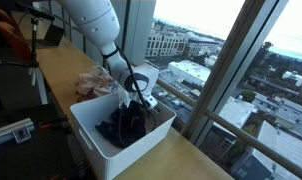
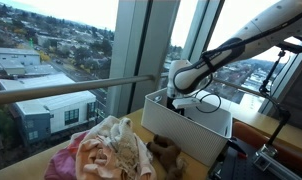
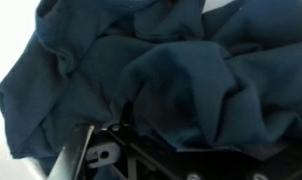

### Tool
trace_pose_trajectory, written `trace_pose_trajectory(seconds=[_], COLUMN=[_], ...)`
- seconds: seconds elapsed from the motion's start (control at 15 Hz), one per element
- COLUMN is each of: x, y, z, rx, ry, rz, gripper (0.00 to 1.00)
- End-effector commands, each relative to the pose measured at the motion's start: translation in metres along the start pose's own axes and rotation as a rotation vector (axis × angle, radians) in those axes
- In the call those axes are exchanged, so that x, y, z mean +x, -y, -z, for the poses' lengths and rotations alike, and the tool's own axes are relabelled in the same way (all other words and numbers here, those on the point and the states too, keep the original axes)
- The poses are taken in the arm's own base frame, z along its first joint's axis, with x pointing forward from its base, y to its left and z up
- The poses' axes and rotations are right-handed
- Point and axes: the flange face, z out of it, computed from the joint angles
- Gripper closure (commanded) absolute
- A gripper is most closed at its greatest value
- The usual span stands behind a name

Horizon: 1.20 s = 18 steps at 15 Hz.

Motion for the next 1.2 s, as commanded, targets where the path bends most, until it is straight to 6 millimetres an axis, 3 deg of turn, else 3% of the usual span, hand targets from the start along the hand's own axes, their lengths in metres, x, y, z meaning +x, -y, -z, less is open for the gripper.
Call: trace_pose_trajectory(seconds=[0.0,0.27,0.67,0.73,0.93,1.13], x=[-0.006,-0.005,-0.007,-0.009,-0.017,-0.030], y=[0.012,0.008,0.004,0.003,0.002,0.004], z=[-0.025,-0.015,0.015,0.026,0.073,0.140], rx=[0.006,0.000,0.004,0.002,0.002,0.008], ry=[0.008,-0.010,-0.034,-0.044,-0.092,-0.174], rz=[0.036,0.036,0.017,0.015,0.010,0.000], gripper=[0.21,0.50,0.93,0.99,1.00,1.00])
